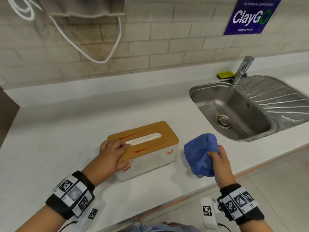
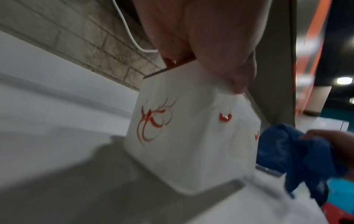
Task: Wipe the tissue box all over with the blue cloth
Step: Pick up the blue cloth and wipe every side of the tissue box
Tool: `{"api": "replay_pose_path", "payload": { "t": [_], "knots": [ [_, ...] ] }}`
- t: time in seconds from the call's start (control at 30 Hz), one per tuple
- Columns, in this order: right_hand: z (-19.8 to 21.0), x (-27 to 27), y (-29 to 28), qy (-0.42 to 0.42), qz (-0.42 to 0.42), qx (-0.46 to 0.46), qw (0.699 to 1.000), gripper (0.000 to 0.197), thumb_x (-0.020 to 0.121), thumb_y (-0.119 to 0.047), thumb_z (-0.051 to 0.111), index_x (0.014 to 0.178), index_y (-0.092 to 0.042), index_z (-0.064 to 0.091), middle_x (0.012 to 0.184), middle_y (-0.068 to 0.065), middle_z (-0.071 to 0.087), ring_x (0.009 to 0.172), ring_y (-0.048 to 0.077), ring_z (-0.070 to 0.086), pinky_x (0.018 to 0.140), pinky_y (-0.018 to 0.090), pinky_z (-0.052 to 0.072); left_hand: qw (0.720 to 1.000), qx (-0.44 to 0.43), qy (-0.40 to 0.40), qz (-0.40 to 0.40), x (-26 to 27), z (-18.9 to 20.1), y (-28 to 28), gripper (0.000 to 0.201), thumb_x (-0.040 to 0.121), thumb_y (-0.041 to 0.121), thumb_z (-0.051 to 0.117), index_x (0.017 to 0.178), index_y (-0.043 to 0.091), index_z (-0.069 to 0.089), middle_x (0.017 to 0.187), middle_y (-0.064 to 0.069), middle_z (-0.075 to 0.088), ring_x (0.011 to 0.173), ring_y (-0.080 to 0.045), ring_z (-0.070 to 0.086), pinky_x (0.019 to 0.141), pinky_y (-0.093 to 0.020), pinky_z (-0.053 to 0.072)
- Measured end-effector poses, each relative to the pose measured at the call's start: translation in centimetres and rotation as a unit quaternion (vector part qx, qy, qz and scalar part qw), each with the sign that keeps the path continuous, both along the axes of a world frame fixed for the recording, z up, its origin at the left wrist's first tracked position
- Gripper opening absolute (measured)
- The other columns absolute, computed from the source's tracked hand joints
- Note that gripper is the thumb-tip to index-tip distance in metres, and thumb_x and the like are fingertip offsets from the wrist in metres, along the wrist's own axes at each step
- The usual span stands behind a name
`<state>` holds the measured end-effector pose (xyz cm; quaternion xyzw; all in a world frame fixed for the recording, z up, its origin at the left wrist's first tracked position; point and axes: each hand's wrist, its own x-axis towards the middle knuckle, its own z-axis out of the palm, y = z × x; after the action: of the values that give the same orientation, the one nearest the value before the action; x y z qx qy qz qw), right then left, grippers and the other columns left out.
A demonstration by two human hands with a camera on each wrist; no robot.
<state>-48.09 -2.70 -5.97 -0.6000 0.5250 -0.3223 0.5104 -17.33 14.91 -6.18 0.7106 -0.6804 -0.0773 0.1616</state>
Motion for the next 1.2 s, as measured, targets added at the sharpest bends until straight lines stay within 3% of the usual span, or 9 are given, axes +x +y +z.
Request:
{"api": "replay_pose_path", "payload": {
  "t": [0.13, 0.23, 0.3, 0.47, 0.63, 0.87, 1.0, 1.13, 1.2],
  "knots": [
    [1.2, 4.2, 2.1, -0.093, 0.032, -0.070, 0.993, 0.021, 0.077, -0.025, 0.040, 0.098, -0.023, 0.044, 0.097, 0.000, 0.050, 0.087, 0.014, 0.052, 0.072, 0.028, 0.044, 0.990, 0.049, 0.131, 0.014, 3.5, 1.3, -2.5, 0.082, 0.065, 0.088, 0.015, 0.118, 0.039, 0.053, 0.105, 0.016, 0.049, 0.106, -0.010, 0.046, 0.098, -0.027, 0.022],
    [0.5, 8.0, 1.9, -0.112, 0.067, -0.088, 0.988, 0.048, 0.084, -0.026, 0.044, 0.129, -0.016, 0.034, 0.124, -0.001, 0.045, 0.109, 0.011, 0.048, 0.084, 0.013, 0.043, 0.981, 0.066, 0.181, 0.016, 5.1, 1.9, -4.0, 0.081, 0.058, 0.092, 0.020, 0.110, 0.042, 0.057, 0.100, 0.013, 0.051, 0.098, -0.009, 0.052, 0.092, -0.026, 0.033],
    [0.0, 10.4, 1.8, -0.139, 0.107, -0.097, 0.980, 0.047, 0.092, -0.032, 0.044, 0.135, -0.031, 0.026, 0.139, -0.013, 0.033, 0.126, 0.007, 0.037, 0.097, 0.007, 0.034, 0.973, 0.084, 0.212, 0.022, 5.5, 2.3, -4.5, 0.075, 0.056, 0.093, 0.024, 0.105, 0.046, 0.056, 0.101, 0.012, 0.052, 0.100, -0.008, 0.053, 0.092, -0.025, 0.034],
    [-1.9, 13.5, 0.9, -0.028, 0.153, -0.283, 0.947, 0.042, 0.093, -0.055, 0.023, 0.135, -0.051, 0.027, 0.153, -0.005, 0.021, 0.136, 0.010, 0.027, 0.113, 0.033, 0.024, 0.953, 0.109, 0.281, 0.038, 5.7, 2.4, -4.7, 0.055, 0.061, 0.085, 0.039, 0.101, 0.051, 0.056, 0.102, 0.012, 0.052, 0.102, -0.007, 0.053, 0.093, -0.024, 0.036],
    [-1.6, 13.9, -0.1, -0.073, 0.187, -0.290, 0.936, 0.051, 0.094, -0.020, 0.045, 0.126, -0.058, 0.037, 0.147, 0.011, 0.034, 0.133, 0.022, 0.037, 0.110, 0.048, 0.032, 0.942, 0.112, 0.313, 0.051, 5.6, 2.1, -4.5, 0.035, 0.068, 0.073, 0.046, 0.098, 0.060, 0.057, 0.103, 0.023, 0.049, 0.098, 0.001, 0.053, 0.084, -0.009, 0.035],
    [-2.0, 14.7, -2.5, -0.053, 0.175, -0.313, 0.932, 0.038, 0.087, -0.031, 0.047, 0.124, -0.028, 0.050, 0.127, -0.020, 0.041, 0.116, 0.000, 0.043, 0.097, 0.014, 0.033, 0.933, 0.105, 0.337, 0.068, 5.8, 2.3, -4.6, 0.047, 0.064, 0.079, 0.047, 0.104, 0.056, 0.058, 0.102, 0.023, 0.050, 0.098, 0.000, 0.054, 0.081, -0.007, 0.038],
    [-2.1, 15.0, -2.9, -0.048, 0.135, -0.274, 0.951, 0.033, 0.088, -0.037, 0.043, 0.118, -0.029, 0.053, 0.128, 0.000, 0.049, 0.115, 0.013, 0.046, 0.097, 0.015, 0.033, 0.934, 0.107, 0.334, 0.070, 5.6, 2.1, -4.7, 0.059, 0.061, 0.085, 0.042, 0.106, 0.051, 0.059, 0.103, 0.023, 0.050, 0.099, -0.002, 0.055, 0.083, -0.010, 0.039],
    [-1.8, 15.1, -4.0, -0.094, 0.082, -0.180, 0.976, 0.017, 0.095, -0.016, 0.046, 0.103, -0.030, 0.053, 0.108, -0.011, 0.057, 0.097, -0.016, 0.052, 0.088, 0.004, 0.039, 0.942, 0.105, 0.309, 0.084, 5.8, 2.1, -4.6, 0.050, 0.061, 0.087, 0.039, 0.101, 0.063, 0.055, 0.103, 0.019, 0.052, 0.100, -0.005, 0.055, 0.091, -0.019, 0.040],
    [-3.0, 13.8, -5.5, -0.099, 0.073, -0.091, 0.988, 0.025, 0.095, -0.004, 0.045, 0.096, -0.029, 0.048, 0.093, -0.007, 0.058, 0.079, -0.015, 0.058, 0.078, 0.011, 0.047, 0.955, 0.104, 0.266, 0.084, 5.9, 1.8, -4.5, 0.047, 0.063, 0.087, 0.032, 0.103, 0.068, 0.049, 0.105, 0.017, 0.053, 0.101, -0.008, 0.053, 0.100, -0.030, 0.033]
  ]
}}
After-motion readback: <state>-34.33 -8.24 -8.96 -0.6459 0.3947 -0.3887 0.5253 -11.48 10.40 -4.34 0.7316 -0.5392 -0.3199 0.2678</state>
